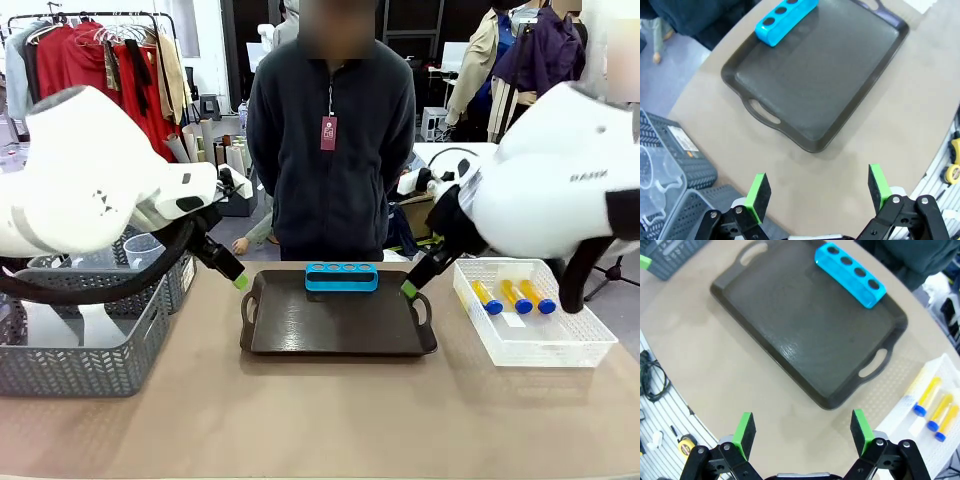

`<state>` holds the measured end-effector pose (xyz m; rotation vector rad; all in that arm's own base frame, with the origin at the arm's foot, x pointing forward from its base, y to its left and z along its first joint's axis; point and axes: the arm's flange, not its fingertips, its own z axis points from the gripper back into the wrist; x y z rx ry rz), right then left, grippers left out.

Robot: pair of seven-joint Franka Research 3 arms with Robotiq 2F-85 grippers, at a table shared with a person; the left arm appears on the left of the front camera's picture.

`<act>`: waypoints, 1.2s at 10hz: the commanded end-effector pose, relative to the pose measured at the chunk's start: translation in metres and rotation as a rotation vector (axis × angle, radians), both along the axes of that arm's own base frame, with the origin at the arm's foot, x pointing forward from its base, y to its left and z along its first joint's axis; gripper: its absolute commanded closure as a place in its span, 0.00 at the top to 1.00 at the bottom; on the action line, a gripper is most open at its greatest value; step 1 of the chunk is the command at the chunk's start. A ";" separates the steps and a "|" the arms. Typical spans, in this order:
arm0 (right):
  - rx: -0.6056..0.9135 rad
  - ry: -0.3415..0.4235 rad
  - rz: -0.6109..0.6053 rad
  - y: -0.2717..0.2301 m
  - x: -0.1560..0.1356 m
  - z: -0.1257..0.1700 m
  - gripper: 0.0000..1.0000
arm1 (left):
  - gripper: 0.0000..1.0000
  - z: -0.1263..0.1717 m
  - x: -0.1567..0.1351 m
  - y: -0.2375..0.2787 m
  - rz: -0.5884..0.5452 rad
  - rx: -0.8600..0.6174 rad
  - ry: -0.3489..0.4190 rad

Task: Prepare the laboratory tools.
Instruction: Pick up one Small flask and place it on the Handle tray.

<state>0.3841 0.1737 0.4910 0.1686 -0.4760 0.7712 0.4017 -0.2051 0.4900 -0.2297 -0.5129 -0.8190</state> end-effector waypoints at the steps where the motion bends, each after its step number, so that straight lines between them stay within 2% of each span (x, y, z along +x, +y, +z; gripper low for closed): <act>1: 0.009 -0.009 0.038 -0.016 0.013 0.012 1.00 | 1.00 0.012 0.010 0.009 -0.041 -0.029 0.027; 4: 0.011 -0.061 0.017 -0.025 0.018 0.022 1.00 | 1.00 0.026 0.006 0.008 -0.009 -0.014 -0.017; 5: -0.002 -0.031 -0.003 -0.019 0.012 0.021 1.00 | 1.00 0.020 0.007 0.004 -0.026 -0.017 0.010; 11: -0.016 -0.038 0.000 -0.018 0.012 0.022 1.00 | 1.00 0.021 0.007 0.001 -0.027 -0.005 0.005; 12: -0.003 -0.029 0.026 -0.014 0.012 0.027 1.00 | 1.00 0.028 0.006 -0.005 -0.059 -0.018 0.039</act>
